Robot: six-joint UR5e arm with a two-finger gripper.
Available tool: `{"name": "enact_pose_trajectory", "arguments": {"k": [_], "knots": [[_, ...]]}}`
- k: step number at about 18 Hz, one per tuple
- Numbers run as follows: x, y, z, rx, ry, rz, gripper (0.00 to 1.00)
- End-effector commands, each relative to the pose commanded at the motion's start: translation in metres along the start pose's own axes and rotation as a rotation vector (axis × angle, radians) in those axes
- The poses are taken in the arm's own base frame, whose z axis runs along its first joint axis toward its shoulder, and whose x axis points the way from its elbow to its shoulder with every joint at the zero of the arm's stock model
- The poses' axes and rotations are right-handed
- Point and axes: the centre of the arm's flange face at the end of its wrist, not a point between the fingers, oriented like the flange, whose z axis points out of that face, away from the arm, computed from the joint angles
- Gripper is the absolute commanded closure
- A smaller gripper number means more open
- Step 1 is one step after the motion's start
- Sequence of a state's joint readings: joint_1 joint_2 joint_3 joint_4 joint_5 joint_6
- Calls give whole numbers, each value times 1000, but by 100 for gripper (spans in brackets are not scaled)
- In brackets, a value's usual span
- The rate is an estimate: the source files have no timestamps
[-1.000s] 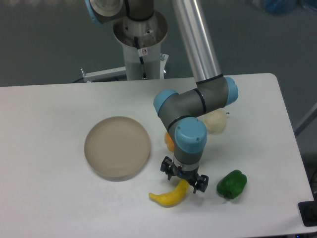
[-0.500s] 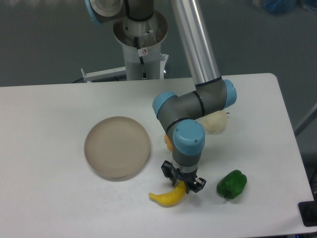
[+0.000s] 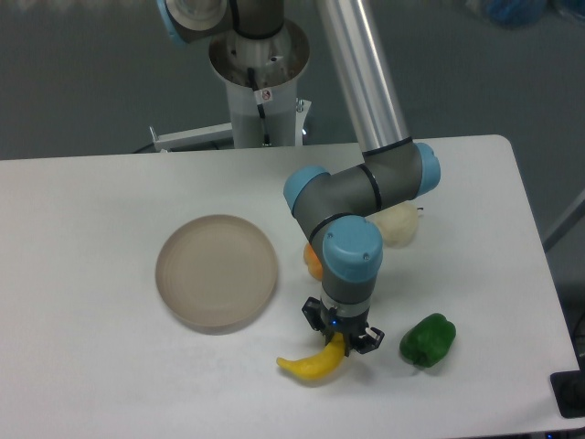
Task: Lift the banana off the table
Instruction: 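Lift the banana and carry it toward the green pepper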
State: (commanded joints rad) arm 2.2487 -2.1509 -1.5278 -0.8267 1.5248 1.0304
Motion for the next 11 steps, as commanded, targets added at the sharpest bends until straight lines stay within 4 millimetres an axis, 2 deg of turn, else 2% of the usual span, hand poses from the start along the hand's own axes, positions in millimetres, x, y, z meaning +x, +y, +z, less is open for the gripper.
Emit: {"name": "enact_pose_trajectory", "arguments": {"k": [3, 5, 8, 9, 11], "knots": [[-17, 29, -49, 2, -27, 15, 61], [-24, 40, -70, 3, -41, 27, 61], [-31, 44, -87, 11, -64, 39, 61], [-37, 52, -90, 3, -74, 36, 61], [-39, 55, -93, -26, -91, 54, 61]]}}
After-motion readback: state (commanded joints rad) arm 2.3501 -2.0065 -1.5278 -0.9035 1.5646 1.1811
